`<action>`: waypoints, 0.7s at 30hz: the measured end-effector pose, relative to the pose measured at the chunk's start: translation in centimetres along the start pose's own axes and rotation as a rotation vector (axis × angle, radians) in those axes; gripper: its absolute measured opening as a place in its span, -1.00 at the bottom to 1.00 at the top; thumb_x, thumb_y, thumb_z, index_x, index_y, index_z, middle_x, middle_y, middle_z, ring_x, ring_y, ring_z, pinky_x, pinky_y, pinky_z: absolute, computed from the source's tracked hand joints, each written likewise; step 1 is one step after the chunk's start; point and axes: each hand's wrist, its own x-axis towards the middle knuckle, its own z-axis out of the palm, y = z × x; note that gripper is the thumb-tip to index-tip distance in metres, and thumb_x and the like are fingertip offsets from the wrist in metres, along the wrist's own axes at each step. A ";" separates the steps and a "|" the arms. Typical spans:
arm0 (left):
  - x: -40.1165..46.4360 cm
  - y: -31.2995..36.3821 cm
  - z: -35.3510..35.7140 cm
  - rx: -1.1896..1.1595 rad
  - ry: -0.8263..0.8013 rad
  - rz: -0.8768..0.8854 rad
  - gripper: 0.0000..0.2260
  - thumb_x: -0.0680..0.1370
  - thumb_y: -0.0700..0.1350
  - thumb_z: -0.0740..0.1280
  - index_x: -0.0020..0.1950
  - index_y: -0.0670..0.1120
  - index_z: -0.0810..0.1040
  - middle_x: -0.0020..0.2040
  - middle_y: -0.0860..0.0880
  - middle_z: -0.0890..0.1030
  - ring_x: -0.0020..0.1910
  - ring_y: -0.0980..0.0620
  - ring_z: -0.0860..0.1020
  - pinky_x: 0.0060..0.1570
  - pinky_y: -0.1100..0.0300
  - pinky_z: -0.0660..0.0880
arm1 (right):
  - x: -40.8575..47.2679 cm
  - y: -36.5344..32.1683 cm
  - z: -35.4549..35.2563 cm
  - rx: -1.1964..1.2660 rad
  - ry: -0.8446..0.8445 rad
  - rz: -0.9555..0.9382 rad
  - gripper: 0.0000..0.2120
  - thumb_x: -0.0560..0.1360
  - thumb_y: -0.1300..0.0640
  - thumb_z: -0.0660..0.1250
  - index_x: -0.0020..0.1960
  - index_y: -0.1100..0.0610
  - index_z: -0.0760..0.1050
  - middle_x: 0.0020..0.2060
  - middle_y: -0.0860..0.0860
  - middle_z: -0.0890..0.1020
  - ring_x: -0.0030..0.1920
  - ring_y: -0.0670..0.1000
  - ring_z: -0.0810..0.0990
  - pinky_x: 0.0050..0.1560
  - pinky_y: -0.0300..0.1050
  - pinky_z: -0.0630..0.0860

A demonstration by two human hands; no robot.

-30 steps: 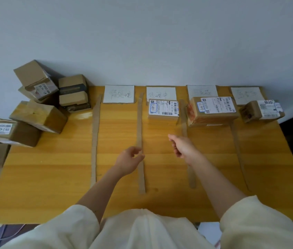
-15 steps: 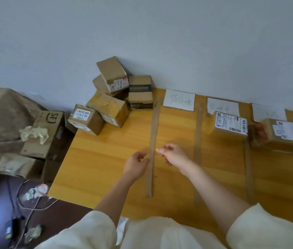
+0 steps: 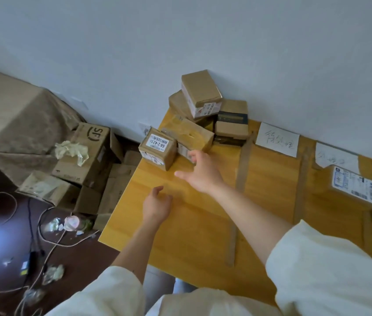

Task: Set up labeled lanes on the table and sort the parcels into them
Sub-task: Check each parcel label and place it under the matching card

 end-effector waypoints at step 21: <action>1.1 -2.4 -1.6 0.072 -0.032 -0.008 -0.53 0.51 -0.02 0.33 0.43 0.00 0.40 0.37 -0.03 0.44 0.36 -0.08 0.37 0.29 0.00 0.41 | 5.1 -4.7 3.2 -0.404 0.095 -0.215 -0.17 0.39 -0.11 0.48 0.49 0.12 0.15 0.36 0.08 0.36 0.35 0.09 0.36 0.24 -0.01 0.42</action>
